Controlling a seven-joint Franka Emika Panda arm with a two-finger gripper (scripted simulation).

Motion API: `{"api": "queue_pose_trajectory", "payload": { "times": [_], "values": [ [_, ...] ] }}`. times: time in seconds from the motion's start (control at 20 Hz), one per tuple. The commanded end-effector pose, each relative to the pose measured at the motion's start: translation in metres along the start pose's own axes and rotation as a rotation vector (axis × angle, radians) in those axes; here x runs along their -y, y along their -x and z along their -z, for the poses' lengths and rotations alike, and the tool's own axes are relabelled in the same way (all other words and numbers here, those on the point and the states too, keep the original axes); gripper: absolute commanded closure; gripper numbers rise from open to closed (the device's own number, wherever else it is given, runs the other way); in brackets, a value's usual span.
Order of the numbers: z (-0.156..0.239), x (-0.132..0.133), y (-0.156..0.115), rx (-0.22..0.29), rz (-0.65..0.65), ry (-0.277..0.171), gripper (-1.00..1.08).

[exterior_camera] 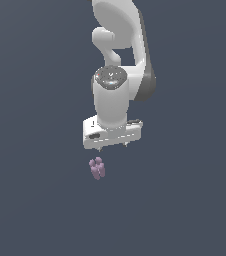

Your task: Pick up the object and move it to a goal position.

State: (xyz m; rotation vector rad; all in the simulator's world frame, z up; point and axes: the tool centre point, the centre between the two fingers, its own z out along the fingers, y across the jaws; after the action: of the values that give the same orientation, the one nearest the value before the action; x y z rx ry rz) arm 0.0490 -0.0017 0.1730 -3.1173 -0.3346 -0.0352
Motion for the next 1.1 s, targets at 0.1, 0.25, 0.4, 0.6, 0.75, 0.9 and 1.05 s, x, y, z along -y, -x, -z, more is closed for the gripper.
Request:
{"api": "queue_pose_trajectory", "payload": {
  "times": [0.1, 0.25, 0.4, 0.6, 0.75, 0.9, 1.05],
  "values": [
    [-0.009, -0.025, -0.013, 0.009, 0.089, 0.002, -0.92],
    [-0.015, -0.04, -0.019, 0.014, 0.138, 0.002, -0.92],
    [-0.02, -0.051, -0.024, 0.017, 0.178, 0.002, -0.92],
    [-0.024, -0.063, -0.027, 0.021, 0.215, 0.001, -0.92],
    [-0.027, -0.068, -0.029, 0.023, 0.232, 0.001, -0.92],
    [-0.028, -0.071, -0.03, 0.023, 0.24, 0.001, -0.92],
    [-0.028, -0.07, -0.029, 0.023, 0.236, 0.001, -0.92]
  ]
}}
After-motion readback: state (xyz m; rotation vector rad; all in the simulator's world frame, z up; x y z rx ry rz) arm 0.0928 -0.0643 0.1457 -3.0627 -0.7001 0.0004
